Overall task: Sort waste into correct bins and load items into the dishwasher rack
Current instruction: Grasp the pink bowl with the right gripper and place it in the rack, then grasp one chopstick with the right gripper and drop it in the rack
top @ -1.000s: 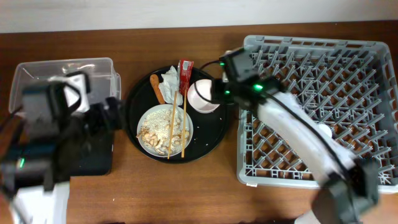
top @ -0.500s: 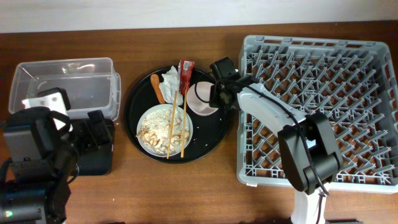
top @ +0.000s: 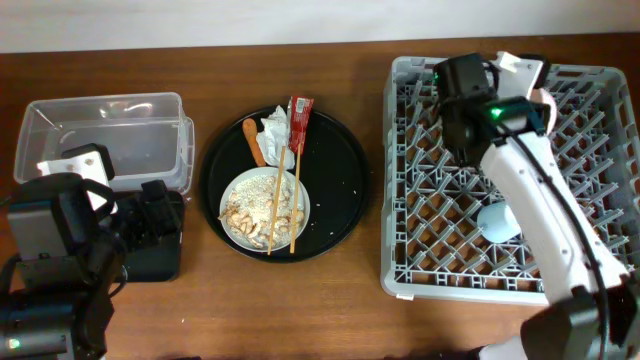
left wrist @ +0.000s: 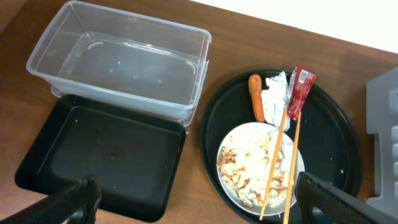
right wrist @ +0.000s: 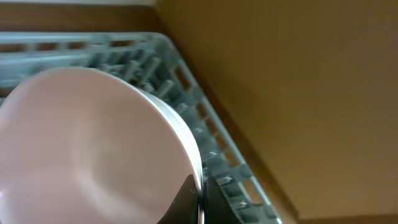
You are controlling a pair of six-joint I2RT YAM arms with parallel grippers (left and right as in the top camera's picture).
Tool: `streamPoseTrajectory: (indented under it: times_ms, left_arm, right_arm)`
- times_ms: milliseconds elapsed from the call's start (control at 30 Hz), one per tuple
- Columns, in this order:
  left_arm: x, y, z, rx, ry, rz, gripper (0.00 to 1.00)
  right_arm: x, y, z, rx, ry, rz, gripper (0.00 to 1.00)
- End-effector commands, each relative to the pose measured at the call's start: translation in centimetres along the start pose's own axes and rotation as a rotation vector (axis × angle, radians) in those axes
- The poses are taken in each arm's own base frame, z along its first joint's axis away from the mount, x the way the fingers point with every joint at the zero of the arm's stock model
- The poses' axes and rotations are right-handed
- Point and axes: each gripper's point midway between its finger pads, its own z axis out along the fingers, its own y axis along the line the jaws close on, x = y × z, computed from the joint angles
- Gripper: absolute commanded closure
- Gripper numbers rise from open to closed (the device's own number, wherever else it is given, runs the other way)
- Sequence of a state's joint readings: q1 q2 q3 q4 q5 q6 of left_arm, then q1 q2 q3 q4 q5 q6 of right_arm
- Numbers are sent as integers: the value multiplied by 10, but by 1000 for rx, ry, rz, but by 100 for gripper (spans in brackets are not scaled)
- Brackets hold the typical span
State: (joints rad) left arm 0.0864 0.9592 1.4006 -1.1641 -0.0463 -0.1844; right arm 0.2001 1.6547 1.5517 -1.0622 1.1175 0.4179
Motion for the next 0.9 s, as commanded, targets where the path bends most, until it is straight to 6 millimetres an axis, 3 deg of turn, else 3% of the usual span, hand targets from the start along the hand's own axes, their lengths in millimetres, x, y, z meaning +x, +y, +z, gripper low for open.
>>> streamPoseTrajectory:
  times_ms: [0,100,200,400,433,467,500,567,667,767,800,867]
  left_arm:
    - [-3,3,-3,-14,-13,-15,1]
    - [-2,2,-3,-13,-12,-14,1]
    - [-2,3,-3,-13,-12,-14,1]
    - [-2,3,-3,-13,-9,-14,1]
    - [-2,3,-3,-13,-9,-14,1]
    - [-2,3,-3,-14,-9,-14,1]
    - [-2,3,-3,-14,-9,-14,1]
    - [-2,3,-3,-13,-9,-14,1]
    - [-2,3,-3,-14,-9,-14,1]
    - [-2,3,-3,-13,-9,-14,1]
    - [-2,3,-3,-14,-9,-14,1]
    - [-2,3,-3,-13,-9,-14,1]
  right_arm:
    - [11,-15,47,174,64,-24,96]
    - [28,-8,81,224,135,-61,96]
    - [36,16,98,218,154,-124,96]
    - [51,71,88,131,153,-228,96]
    - [51,81,80,99,143,-235,93]
    - [49,91,68,78,116,-276,67]
    - [48,96,62,66,104,-314,51]
    - [47,103,49,47,84,-343,50]
    - [32,106,12,-4,23,-347,41]
    - [13,115,-64,-287,-16,-297,36]
    - [18,131,-97,-483,13,-279,36]
    - [29,154,-139,-737,66,-270,38]
